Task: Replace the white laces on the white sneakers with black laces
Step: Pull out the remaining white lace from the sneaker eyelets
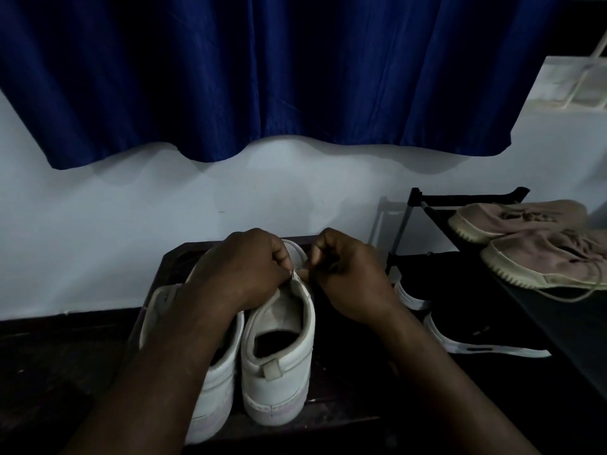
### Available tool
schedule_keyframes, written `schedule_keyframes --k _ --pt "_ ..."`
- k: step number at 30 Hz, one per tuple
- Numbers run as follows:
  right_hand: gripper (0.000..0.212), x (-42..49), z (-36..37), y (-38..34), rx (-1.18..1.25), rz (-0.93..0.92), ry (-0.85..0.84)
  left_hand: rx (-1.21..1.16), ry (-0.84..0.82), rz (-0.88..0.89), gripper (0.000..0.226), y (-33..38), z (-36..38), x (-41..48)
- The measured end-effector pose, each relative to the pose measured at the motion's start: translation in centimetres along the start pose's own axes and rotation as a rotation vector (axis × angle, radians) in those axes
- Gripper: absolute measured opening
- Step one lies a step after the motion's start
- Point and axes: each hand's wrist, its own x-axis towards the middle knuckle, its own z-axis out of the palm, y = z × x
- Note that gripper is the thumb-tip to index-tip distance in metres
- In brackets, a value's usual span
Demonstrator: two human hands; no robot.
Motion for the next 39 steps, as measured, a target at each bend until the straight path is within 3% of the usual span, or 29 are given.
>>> schedule_keyframes --k 4,8,12,17,24,29,32,34,36,39 --pt "0.021 0.0 -0.2 -0.7 -0.201 -0.159 0.013 0.077 0.015 0.013 0.014 0.4 0.2 -0.1" --pt "0.013 0.0 0.3 -1.2 -0.312 -0.178 0.003 0.157 -0.017 0.028 0.016 0.5 0.3 0.2" --pt "0.016 -0.1 0.6 -1.4 -0.148 -0.052 0.050 0.193 -0.019 0.050 0.016 0.6 0.5 0.3" --pt "0.022 -0.1 1.1 -2.7 0.358 0.195 -0.080 0.104 0.036 0.041 0.014 0.0 0.4 0.3" --pt "0.017 0.4 1.4 -2.4 0.229 0.165 -0.115 -0.040 0.188 0.044 0.019 -1.0 0.6 0.1" --pt "0.004 0.3 1.8 -2.5 0.194 0.126 -0.038 -0.131 0.259 0.054 0.017 -1.0 0.2 -0.2" --pt "0.009 0.4 1.8 -2.2 0.224 0.201 -0.008 -0.209 0.188 -0.002 0.011 -0.9 -1.0 -1.2" --pt "0.012 0.4 1.9 -2.2 0.260 0.232 0.002 -0.242 0.049 -0.022 0.021 -1.1 -1.7 -1.9" --pt "0.010 0.5 1.9 -2.2 0.246 0.226 0.010 -0.146 -0.052 -0.043 0.032 -1.1 -2.0 -2.5" --pt "0.007 0.5 2.0 -2.6 0.184 0.203 0.003 -0.032 -0.041 -0.067 0.034 -1.4 -1.9 -3.0"
